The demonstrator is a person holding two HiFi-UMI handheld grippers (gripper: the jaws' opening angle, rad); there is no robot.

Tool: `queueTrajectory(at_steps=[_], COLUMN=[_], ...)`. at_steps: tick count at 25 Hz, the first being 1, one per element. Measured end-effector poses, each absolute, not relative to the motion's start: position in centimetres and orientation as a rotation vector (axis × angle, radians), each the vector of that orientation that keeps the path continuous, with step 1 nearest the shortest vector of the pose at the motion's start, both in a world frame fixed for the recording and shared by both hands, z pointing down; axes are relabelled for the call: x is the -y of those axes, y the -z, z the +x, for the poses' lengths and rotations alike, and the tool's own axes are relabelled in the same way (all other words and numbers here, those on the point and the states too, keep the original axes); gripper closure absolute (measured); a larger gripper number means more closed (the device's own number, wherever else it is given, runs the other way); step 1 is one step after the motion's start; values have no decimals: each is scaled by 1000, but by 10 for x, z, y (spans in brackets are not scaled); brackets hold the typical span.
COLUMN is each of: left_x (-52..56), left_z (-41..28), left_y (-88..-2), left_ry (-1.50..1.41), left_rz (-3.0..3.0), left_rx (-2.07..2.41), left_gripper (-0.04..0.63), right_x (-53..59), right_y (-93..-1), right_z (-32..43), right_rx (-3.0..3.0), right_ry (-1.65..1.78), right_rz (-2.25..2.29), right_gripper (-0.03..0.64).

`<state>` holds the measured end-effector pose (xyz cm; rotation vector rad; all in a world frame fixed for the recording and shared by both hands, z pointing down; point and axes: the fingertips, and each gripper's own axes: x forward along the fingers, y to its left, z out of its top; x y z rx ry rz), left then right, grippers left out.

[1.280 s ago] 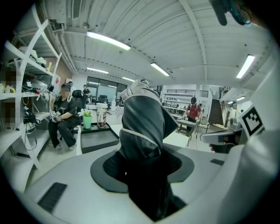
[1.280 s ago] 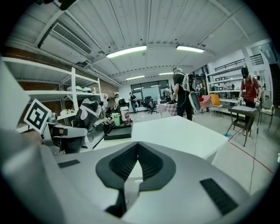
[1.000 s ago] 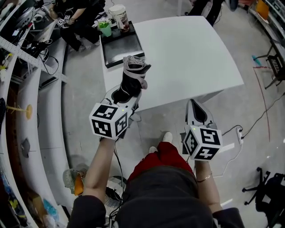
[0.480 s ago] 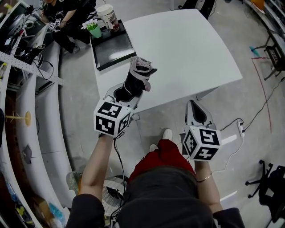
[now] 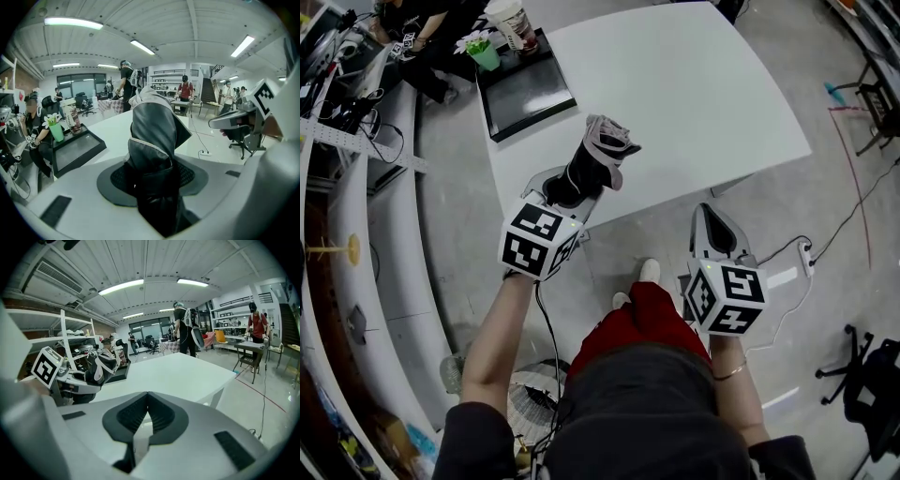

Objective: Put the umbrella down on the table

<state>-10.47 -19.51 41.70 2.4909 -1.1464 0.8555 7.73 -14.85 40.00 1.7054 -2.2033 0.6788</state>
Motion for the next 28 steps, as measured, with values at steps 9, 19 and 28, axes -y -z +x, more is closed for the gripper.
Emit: queueTrajectory(at_steps=[9,19,28], left_x=[192,187,179], left_z=[-92,-79,-71], left_y=[-444,-469,-486], left_ry=[-983,-1123,-1221], left_rz=[2502,2517,2515], left_rx=[1031,894,791], left_gripper=[397,397,397], right_x=[152,154,151], right_y=[-409,-420,-425], right_z=[82,81,78], right_rx=[2175,2155,2146], right_ry=[-704,-729,-743], right_rz=[1706,1699,1690], right_gripper=[598,598,598])
